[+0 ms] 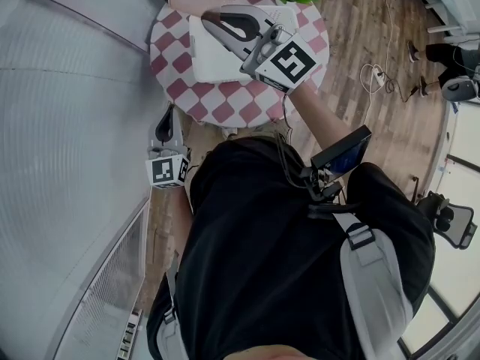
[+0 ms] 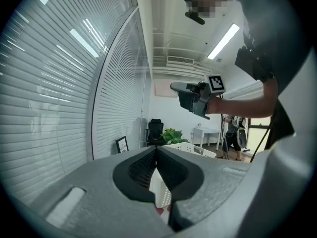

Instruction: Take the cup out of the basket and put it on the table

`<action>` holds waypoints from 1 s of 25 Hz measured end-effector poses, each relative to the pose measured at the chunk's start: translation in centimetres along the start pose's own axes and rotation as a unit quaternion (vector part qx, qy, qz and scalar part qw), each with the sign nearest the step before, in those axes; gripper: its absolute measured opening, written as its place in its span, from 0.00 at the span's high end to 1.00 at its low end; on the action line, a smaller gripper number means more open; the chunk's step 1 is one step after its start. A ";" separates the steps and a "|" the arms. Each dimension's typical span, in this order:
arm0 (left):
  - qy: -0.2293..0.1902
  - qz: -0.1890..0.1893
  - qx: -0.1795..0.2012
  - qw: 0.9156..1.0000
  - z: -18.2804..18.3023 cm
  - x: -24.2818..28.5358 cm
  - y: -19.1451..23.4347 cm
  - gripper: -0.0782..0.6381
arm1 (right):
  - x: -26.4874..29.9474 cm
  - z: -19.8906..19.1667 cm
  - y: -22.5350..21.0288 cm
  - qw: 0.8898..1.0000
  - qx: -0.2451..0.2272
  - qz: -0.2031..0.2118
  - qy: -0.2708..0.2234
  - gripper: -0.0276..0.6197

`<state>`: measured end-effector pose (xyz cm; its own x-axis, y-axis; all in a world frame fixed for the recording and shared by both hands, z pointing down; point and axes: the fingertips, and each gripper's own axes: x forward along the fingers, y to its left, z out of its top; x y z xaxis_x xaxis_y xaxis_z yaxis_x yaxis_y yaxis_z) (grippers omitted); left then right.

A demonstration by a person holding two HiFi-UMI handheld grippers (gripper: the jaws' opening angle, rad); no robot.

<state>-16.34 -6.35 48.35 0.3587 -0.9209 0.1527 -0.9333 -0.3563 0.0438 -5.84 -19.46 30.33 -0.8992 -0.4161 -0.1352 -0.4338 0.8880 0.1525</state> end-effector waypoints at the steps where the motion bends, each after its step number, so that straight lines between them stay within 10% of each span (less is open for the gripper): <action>1: -0.003 -0.003 0.003 1.000 0.3 0.2 -0.1 0.88 | -0.2 -0.2 0.1 1.000 0.002 0.000 0.001 0.92; 25: -0.035 -0.158 0.046 0.986 5.0 5.1 -7.4 0.88 | -10.2 -5.4 3.5 0.991 0.032 -0.111 0.061 0.92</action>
<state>-7.56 -9.20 43.87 0.6336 -0.7697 0.0777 -0.7714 -0.6362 -0.0116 1.50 -13.19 37.56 -0.7835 -0.6201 -0.0389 -0.6212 0.7806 0.0686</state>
